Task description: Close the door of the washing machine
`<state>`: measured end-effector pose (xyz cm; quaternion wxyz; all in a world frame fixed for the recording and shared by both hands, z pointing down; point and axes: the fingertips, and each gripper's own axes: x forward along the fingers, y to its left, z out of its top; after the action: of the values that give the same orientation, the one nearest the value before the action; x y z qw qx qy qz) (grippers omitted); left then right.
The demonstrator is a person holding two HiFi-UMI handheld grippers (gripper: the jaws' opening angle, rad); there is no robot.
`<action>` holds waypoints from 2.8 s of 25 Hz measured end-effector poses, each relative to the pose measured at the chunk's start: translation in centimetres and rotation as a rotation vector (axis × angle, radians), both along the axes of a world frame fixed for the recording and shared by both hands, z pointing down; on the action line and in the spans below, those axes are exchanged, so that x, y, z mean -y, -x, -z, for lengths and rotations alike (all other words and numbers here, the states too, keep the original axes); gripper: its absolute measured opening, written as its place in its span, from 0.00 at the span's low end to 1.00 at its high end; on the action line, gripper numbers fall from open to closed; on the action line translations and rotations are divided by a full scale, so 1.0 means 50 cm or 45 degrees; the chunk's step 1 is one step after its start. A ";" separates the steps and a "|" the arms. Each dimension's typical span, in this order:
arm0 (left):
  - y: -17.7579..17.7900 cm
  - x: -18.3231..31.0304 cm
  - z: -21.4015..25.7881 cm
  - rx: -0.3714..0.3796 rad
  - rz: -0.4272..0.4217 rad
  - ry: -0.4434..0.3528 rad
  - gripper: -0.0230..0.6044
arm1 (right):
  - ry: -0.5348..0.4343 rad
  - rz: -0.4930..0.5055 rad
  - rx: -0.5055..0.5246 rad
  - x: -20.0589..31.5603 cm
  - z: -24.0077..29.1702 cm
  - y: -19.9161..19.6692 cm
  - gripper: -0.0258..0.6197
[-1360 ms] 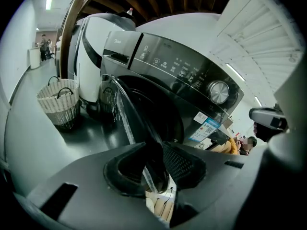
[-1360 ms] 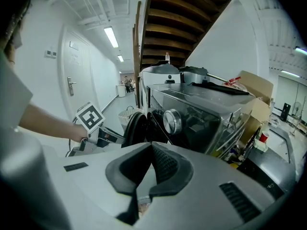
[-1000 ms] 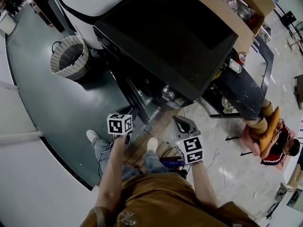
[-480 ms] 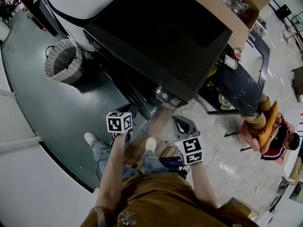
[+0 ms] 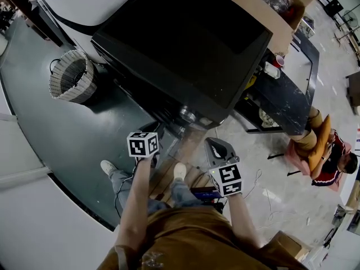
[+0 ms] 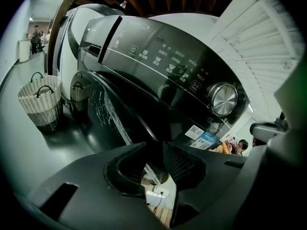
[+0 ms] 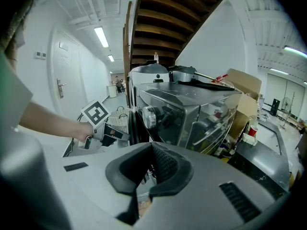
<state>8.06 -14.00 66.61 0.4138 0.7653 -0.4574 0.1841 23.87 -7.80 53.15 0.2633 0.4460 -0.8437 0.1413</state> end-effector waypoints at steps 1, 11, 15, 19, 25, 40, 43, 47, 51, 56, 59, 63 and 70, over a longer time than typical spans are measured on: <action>-0.005 0.003 0.000 -0.003 0.001 -0.001 0.23 | 0.002 -0.004 -0.002 0.001 -0.001 -0.004 0.06; -0.035 0.039 -0.001 -0.029 0.003 0.034 0.23 | 0.021 -0.040 -0.003 0.015 -0.012 -0.028 0.06; -0.035 0.045 -0.002 -0.047 0.005 0.052 0.23 | 0.024 -0.036 -0.001 0.021 -0.012 -0.025 0.06; -0.034 0.043 -0.003 -0.051 0.020 0.057 0.23 | 0.019 -0.014 -0.002 0.015 -0.007 -0.008 0.06; -0.033 0.047 -0.003 -0.027 -0.008 0.040 0.27 | -0.024 0.004 0.002 -0.002 0.018 0.012 0.06; 0.029 -0.009 0.124 0.065 0.045 -0.227 0.20 | -0.153 -0.067 0.019 -0.053 0.087 0.024 0.06; 0.056 -0.023 0.198 0.053 0.093 -0.355 0.14 | -0.206 -0.044 0.027 -0.052 0.113 0.043 0.06; 0.097 -0.059 0.290 0.050 0.151 -0.492 0.10 | -0.268 -0.024 0.052 -0.050 0.149 0.065 0.06; 0.132 -0.102 0.369 0.060 0.197 -0.594 0.09 | -0.319 -0.012 0.081 -0.046 0.182 0.082 0.06; 0.170 -0.146 0.470 0.092 0.249 -0.745 0.08 | -0.390 0.012 0.114 -0.044 0.221 0.105 0.06; 0.174 -0.157 0.515 0.122 0.251 -0.821 0.08 | -0.412 0.014 0.125 -0.039 0.238 0.111 0.06; 0.179 -0.167 0.529 0.138 0.256 -0.844 0.08 | -0.413 0.008 0.123 -0.038 0.242 0.114 0.06; 0.188 -0.163 0.532 0.121 0.269 -0.841 0.08 | -0.404 0.021 0.107 -0.031 0.242 0.124 0.06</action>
<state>-1.34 -5.85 40.01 0.1387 0.7969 -0.5877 0.0176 17.69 -6.25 41.07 0.1551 0.4687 -0.8693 0.0227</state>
